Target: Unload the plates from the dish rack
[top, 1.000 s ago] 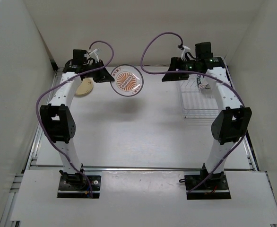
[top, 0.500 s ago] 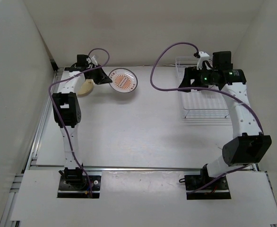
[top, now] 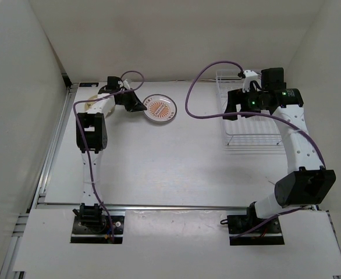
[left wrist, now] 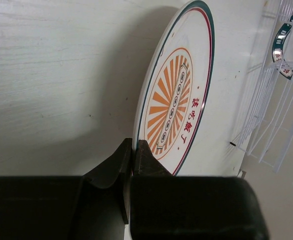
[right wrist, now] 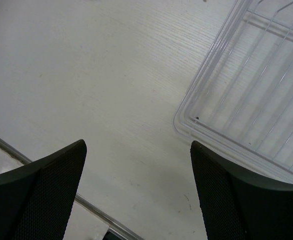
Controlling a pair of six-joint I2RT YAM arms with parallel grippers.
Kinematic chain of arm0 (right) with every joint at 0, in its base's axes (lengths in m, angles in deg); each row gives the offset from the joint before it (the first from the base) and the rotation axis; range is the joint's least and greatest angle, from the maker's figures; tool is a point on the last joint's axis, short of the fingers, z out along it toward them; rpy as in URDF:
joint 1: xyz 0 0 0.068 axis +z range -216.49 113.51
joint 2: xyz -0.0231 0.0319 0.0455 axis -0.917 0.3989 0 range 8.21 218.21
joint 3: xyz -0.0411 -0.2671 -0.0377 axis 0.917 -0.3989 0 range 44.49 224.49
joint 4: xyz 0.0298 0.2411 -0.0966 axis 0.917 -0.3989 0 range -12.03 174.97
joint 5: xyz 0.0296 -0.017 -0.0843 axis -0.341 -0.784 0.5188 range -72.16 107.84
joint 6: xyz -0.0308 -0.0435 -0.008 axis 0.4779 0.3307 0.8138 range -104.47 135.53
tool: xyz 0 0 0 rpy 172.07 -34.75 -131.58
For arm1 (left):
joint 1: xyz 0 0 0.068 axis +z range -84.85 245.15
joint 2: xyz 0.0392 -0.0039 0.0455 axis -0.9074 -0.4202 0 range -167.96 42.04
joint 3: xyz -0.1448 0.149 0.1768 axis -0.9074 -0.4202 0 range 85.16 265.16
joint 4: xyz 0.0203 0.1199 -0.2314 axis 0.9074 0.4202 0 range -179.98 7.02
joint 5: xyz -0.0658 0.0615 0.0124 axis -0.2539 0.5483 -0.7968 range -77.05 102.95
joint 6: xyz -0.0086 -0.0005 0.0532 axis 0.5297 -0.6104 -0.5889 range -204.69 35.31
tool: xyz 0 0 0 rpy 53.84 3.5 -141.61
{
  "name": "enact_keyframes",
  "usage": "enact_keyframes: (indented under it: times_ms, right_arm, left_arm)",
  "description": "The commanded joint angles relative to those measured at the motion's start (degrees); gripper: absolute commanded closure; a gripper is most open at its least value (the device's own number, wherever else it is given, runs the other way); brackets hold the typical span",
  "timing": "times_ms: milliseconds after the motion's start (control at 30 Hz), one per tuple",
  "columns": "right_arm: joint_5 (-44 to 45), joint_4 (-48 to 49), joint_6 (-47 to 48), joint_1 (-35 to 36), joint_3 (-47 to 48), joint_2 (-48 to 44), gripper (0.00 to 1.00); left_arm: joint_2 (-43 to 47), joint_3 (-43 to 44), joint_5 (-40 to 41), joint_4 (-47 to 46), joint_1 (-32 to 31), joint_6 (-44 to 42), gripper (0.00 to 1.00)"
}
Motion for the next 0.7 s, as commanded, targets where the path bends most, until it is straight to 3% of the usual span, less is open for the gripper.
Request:
enact_keyframes:
  times_ms: [0,67,167,200,400,600,667]
  right_arm:
    - [0.2,-0.2,1.0,-0.1,-0.7,-1.8,0.12]
    - [0.2,-0.2,1.0,-0.1,-0.7,-1.8,0.12]
    - [0.2,-0.2,1.0,-0.1,-1.2,-2.4,0.12]
    - [0.2,-0.2,1.0,-0.1,-1.2,-2.4,0.12]
    - [0.2,-0.2,1.0,-0.1,-1.7,-3.4,0.12]
    - [3.6,2.9,-1.5,-1.3,-2.2,-4.0,0.12]
    - [16.3,8.0,-3.2,-1.9,-2.2,-4.5,0.12]
  left_arm:
    - [2.1,2.1,1.0,-2.0,-0.4,-0.4,0.9]
    - [2.1,2.1,3.3,-2.0,-1.0,-1.1,0.9]
    - [2.6,2.1,6.5,-2.0,-1.0,-1.7,0.7]
    - [2.7,1.6,8.8,-1.5,-1.6,-2.4,0.59]
    - [3.9,1.6,17.0,0.4,-2.1,-5.3,0.25]
    - [8.4,1.6,31.5,3.3,-3.7,-8.9,0.18]
    - [10.3,1.6,35.8,4.1,-4.4,-10.6,0.18]
